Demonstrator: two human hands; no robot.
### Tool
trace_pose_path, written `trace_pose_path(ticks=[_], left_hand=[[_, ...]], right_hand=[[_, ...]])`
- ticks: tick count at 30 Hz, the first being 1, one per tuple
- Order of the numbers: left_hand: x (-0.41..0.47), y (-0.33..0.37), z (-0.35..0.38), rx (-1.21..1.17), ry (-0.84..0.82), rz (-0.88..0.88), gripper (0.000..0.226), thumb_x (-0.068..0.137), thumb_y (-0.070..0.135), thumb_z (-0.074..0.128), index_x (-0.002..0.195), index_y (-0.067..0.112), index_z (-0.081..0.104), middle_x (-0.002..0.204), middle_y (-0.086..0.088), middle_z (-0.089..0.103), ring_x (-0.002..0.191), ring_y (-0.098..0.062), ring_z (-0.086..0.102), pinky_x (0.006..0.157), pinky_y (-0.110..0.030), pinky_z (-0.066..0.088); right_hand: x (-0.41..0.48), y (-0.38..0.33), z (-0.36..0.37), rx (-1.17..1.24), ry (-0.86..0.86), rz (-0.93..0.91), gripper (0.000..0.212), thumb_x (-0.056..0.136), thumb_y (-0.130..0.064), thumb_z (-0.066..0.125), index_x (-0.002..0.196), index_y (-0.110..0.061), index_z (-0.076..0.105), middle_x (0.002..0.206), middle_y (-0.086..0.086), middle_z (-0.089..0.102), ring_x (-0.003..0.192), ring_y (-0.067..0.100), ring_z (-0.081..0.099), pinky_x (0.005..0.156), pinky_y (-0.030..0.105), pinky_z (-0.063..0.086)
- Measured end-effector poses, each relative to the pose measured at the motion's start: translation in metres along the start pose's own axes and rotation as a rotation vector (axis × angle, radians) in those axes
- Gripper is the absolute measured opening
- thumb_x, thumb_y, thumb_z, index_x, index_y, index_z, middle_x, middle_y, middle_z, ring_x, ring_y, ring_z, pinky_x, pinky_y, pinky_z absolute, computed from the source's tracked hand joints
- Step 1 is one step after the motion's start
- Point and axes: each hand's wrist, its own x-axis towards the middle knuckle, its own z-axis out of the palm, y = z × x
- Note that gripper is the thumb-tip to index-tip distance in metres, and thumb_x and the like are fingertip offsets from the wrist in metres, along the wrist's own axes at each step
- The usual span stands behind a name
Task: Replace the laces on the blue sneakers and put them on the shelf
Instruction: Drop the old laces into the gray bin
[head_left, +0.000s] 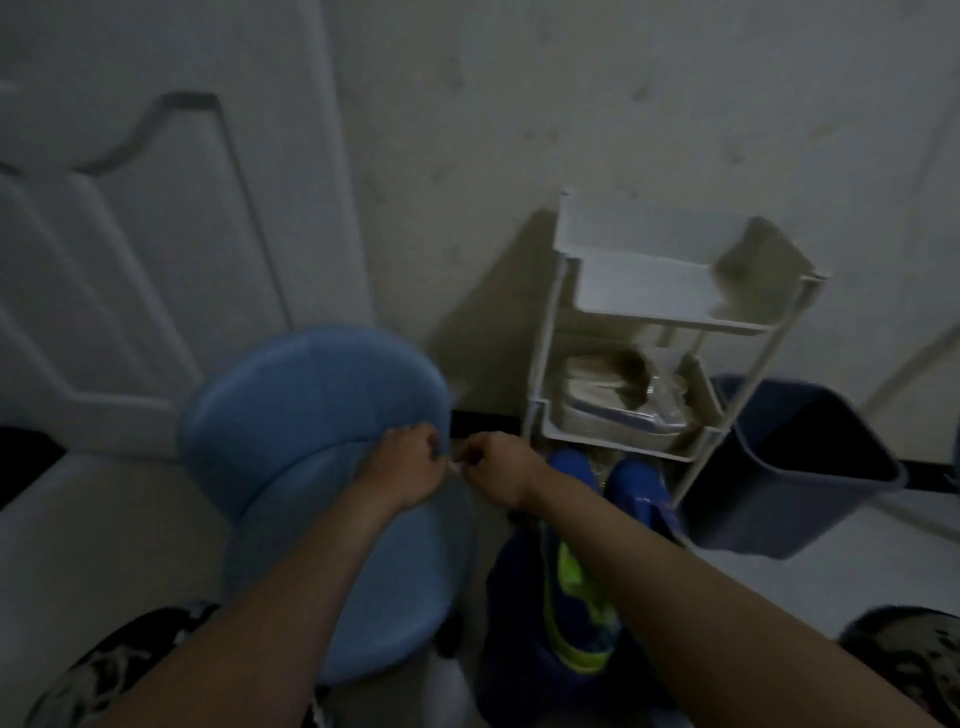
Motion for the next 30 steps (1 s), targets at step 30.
trace_pose_path(ticks=[30], left_hand=[[0.016,0.006,-0.02,-1.108,-0.137,-0.508,0.016,0.094,0.008,0.054,0.08,0.006,0.064,0.066,-0.012,0.062,0.055,-0.022,0.058,0.052,-0.029,0.052]], right_hand=[[0.006,0.026,0.003,0.361,0.133,0.098,0.025,0.095,-0.018,0.059,0.119,-0.018,0.067,0.1,-0.002,0.068,0.094,0.014,0.065,0.087,0.025,0.052]])
